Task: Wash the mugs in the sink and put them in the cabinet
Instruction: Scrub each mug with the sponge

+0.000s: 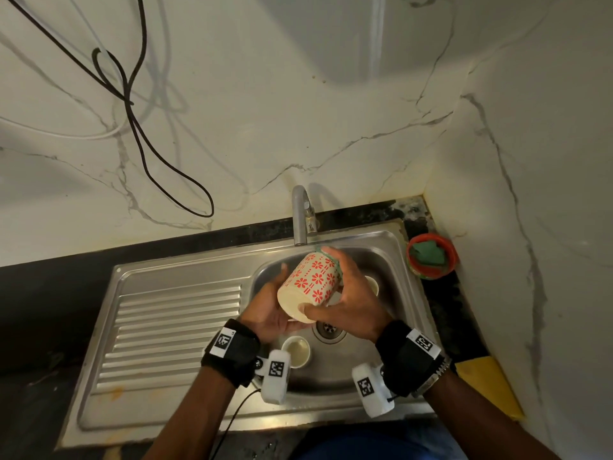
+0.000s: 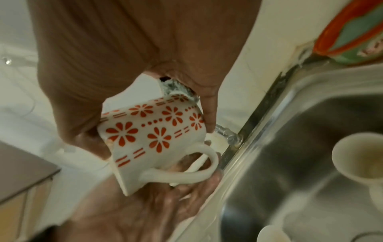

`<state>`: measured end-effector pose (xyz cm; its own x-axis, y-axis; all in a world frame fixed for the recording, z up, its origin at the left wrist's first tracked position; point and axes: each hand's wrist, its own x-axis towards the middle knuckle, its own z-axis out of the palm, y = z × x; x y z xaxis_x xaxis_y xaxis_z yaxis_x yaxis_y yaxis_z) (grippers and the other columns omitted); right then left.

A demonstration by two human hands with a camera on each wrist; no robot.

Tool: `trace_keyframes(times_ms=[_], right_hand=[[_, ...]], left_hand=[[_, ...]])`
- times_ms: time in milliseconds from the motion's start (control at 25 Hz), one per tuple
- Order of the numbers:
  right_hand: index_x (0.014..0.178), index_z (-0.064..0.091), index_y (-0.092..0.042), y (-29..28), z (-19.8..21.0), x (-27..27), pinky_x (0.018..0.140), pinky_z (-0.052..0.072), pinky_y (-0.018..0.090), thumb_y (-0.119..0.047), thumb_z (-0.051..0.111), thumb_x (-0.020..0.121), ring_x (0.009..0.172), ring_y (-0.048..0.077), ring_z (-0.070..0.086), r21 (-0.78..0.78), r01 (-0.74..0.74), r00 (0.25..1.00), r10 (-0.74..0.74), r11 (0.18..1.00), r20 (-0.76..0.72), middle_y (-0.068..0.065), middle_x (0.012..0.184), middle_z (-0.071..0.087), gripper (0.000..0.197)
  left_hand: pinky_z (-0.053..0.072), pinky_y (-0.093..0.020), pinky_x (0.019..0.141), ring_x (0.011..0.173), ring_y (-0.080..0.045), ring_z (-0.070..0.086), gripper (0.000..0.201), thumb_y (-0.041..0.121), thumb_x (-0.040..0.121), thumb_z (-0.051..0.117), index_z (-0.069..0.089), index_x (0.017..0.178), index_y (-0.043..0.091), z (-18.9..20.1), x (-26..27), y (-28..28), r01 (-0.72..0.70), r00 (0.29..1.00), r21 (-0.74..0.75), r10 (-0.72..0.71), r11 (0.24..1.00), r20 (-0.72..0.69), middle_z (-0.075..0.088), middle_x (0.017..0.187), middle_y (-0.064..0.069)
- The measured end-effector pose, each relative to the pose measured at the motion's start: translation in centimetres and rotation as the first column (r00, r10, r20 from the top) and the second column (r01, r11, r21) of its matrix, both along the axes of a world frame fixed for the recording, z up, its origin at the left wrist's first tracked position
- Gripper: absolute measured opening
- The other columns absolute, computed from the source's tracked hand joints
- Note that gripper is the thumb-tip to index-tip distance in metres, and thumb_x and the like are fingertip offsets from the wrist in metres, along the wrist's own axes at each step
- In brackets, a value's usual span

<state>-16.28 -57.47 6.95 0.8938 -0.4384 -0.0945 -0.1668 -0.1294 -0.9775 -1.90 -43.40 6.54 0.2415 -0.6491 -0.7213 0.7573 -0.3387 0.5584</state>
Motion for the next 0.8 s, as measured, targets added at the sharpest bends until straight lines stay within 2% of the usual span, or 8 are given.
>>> trace_keyframes(times_ms=[40,120,240,360,440,560,680,800], right_hand=[[0.151,0.030,-0.041,-0.2,0.1,-0.2,0.103,0.056,0.033,-0.045,0.094,0.065,0.129,0.001,0.048,-0.061,-0.051,0.999,0.050,0.997,-0.016,-0.019,0.143,0.042,0.108],[0.154,0.028,-0.039,-0.1,0.5,-0.3,0.105,0.053,0.034,-0.054,0.090,0.067,0.130,0.002,0.047,-0.163,-0.138,0.989,0.128,0.977,-0.072,-0.019,0.148,0.038,0.109],[0.160,0.029,-0.031,0.5,0.4,0.0,0.117,0.042,0.029,-0.066,0.077,0.078,0.145,0.003,0.037,-0.341,-0.143,0.988,0.112,0.929,-0.108,-0.016,0.163,0.029,0.102],[0.155,0.047,-0.017,1.9,-1.2,-1.1,0.117,0.044,0.034,-0.054,0.066,0.096,0.148,0.008,0.041,-0.569,0.002,0.998,0.035,0.822,0.054,-0.004,0.163,0.041,0.072],[0.155,0.047,-0.013,3.2,-1.5,-2.1,0.116,0.045,0.034,-0.041,0.060,0.105,0.149,0.011,0.041,-0.639,0.003,0.987,0.100,0.769,0.125,0.001,0.164,0.041,0.059],[0.163,0.030,-0.012,2.9,-0.9,-2.0,0.127,0.028,0.032,-0.042,0.055,0.107,0.158,0.011,0.022,-0.670,-0.084,0.975,0.201,0.738,0.098,0.003,0.172,0.025,0.068],[0.167,0.012,-0.022,1.3,-0.7,-0.7,0.132,0.010,0.033,-0.061,0.050,0.103,0.159,0.003,0.007,-0.472,-0.115,0.993,0.101,0.874,-0.056,-0.007,0.174,0.011,0.084],[0.166,0.022,-0.019,2.4,-0.6,-0.8,0.130,0.007,0.023,-0.055,0.056,0.103,0.158,0.003,0.015,-0.494,-0.082,0.997,0.074,0.866,-0.037,-0.007,0.172,0.021,0.080]], left_hand=[[0.062,-0.044,0.076,0.109,-0.035,0.068,0.057,0.065,0.100,0.047,0.072,0.128,0.022,0.8,0.3,-0.2,0.011,1.000,0.009,-0.011,1.000,0.008,0.070,0.123,-0.019],[0.062,-0.042,0.074,0.104,-0.033,0.072,0.055,0.055,0.099,0.054,0.065,0.135,0.014,2.1,-0.3,-1.0,-0.004,0.998,-0.024,0.003,1.000,-0.056,0.071,0.119,-0.020],[0.063,-0.043,0.077,0.099,-0.033,0.073,0.049,0.045,0.103,0.052,0.064,0.130,0.006,2.3,-1.7,-1.3,-0.090,0.984,-0.098,0.073,0.991,-0.164,0.071,0.113,-0.021],[0.054,-0.046,0.098,0.112,-0.032,0.065,0.063,0.059,0.099,0.059,0.060,0.133,0.006,1.1,-1.6,-1.1,-0.175,0.949,-0.119,0.135,0.977,-0.285,0.065,0.121,-0.019],[0.044,-0.042,0.106,0.114,-0.031,0.061,0.078,0.068,0.090,0.066,0.060,0.132,0.002,0.8,-1.2,-0.8,-0.206,0.928,-0.122,0.154,0.971,-0.340,0.063,0.120,-0.020],[0.045,-0.037,0.103,0.110,-0.028,0.063,0.071,0.065,0.095,0.059,0.065,0.128,0.001,0.9,-1.6,-1.0,-0.230,0.921,-0.132,0.171,0.964,-0.351,0.066,0.119,-0.018],[0.042,-0.037,0.105,0.114,-0.026,0.061,0.063,0.052,0.098,0.062,0.057,0.144,0.009,0.7,-1.5,-1.2,-0.316,0.915,-0.146,0.260,0.937,-0.309,0.063,0.128,-0.016],[0.046,-0.033,0.101,0.104,-0.025,0.067,0.052,0.047,0.094,0.067,0.069,0.129,0.009,1.1,-1.8,-1.5,-0.366,0.896,-0.145,0.306,0.919,-0.320,0.069,0.117,-0.013]])
